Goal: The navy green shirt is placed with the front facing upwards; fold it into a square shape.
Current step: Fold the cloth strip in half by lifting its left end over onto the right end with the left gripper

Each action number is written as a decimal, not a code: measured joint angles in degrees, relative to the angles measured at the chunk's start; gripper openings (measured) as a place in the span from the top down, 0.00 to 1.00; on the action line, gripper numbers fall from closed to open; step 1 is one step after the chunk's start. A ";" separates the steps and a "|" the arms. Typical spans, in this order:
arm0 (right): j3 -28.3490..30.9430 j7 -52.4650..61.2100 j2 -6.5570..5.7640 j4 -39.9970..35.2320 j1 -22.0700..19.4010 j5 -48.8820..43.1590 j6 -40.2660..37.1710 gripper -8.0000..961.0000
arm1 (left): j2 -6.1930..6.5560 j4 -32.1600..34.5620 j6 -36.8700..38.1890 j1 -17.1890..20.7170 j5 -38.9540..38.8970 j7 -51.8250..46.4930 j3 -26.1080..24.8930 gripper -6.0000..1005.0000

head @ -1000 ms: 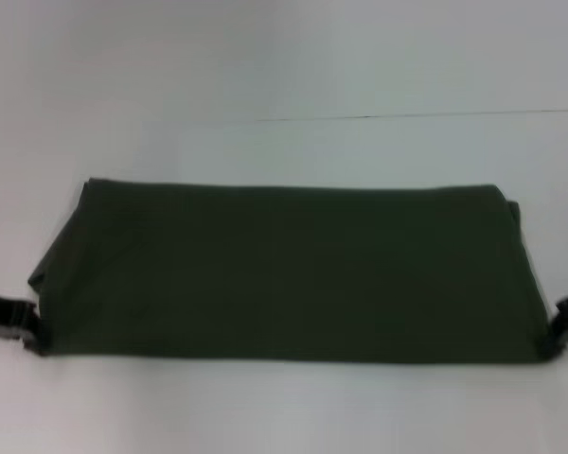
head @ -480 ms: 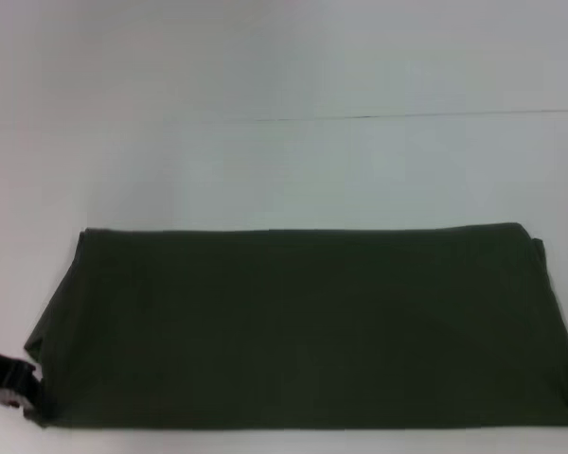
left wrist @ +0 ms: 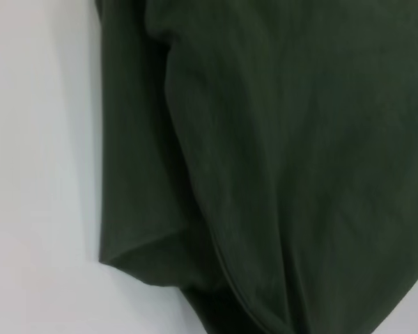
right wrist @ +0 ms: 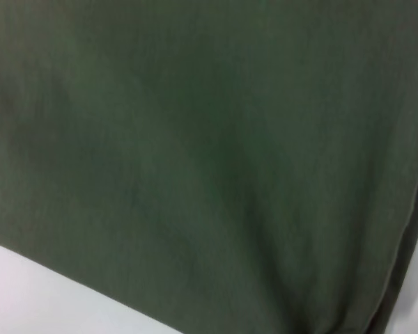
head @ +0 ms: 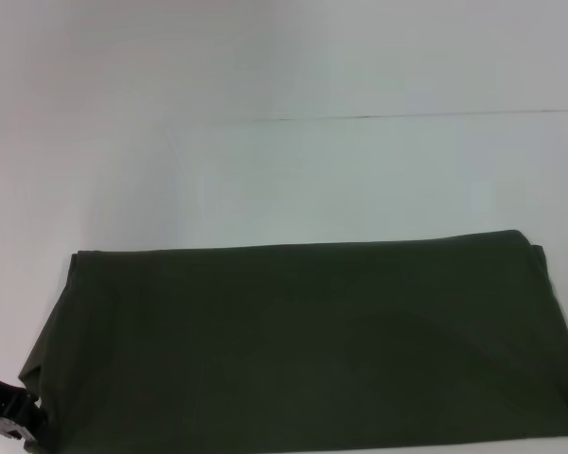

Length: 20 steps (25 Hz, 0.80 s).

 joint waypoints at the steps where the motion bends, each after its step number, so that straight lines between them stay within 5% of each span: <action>1: 0.11 -0.13 0.05 -0.75 0.00 0.00 -0.30 0.92 | 0.00 0.00 -0.05 -0.04 0.00 -0.02 0.00 0.99; 14: 0.17 0.92 0.56 -5.17 -0.42 -1.57 -4.73 0.89 | 0.16 0.03 -0.19 -0.39 0.00 -0.45 -0.02 0.99; 20: 1.30 2.32 0.17 -6.25 -0.15 -4.36 -5.29 0.68 | 0.06 0.08 -0.20 -0.38 -0.01 -0.62 1.53 0.99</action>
